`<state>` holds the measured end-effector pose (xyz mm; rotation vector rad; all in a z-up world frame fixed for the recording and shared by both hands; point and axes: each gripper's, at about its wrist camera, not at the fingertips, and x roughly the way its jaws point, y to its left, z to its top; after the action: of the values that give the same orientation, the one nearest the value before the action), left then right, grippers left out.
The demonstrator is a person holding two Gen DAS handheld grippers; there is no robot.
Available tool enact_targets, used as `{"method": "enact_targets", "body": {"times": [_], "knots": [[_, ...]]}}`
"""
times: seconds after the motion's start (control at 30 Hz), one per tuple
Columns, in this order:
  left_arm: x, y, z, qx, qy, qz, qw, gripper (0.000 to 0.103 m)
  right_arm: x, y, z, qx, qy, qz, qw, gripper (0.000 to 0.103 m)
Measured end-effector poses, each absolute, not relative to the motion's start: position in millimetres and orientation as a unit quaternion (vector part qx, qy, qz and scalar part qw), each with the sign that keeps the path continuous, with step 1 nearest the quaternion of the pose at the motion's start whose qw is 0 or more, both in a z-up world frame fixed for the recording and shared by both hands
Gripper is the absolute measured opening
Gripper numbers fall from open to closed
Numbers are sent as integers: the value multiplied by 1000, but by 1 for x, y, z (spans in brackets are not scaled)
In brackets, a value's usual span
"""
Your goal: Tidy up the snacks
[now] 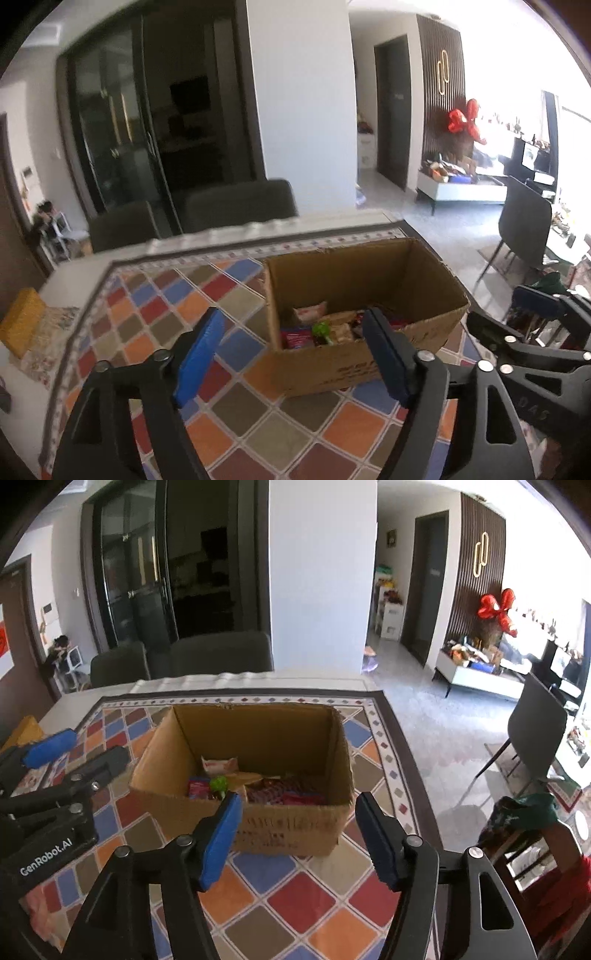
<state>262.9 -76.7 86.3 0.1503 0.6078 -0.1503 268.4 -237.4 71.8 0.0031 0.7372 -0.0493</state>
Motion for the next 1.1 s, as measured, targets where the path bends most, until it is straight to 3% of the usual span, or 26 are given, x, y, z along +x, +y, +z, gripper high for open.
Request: {"method": "enact_targets", "body": {"times": [0.17,0.37,0.67,1.1], "knots": [[221,-66,94,68,262,-68,960,93,231,-236,76,15,332,-25,943,77],[174,-52,95,66,224,-57,971,102,189,-234,80,33,302,-20,952,81],[125,-36,99,49,197,-57,978,103,128,-227,87,20,241,-30,970,92],[79,-22,100,41,178,-65,981,103,81,-220,95,19,206,-33,978,92]]}}
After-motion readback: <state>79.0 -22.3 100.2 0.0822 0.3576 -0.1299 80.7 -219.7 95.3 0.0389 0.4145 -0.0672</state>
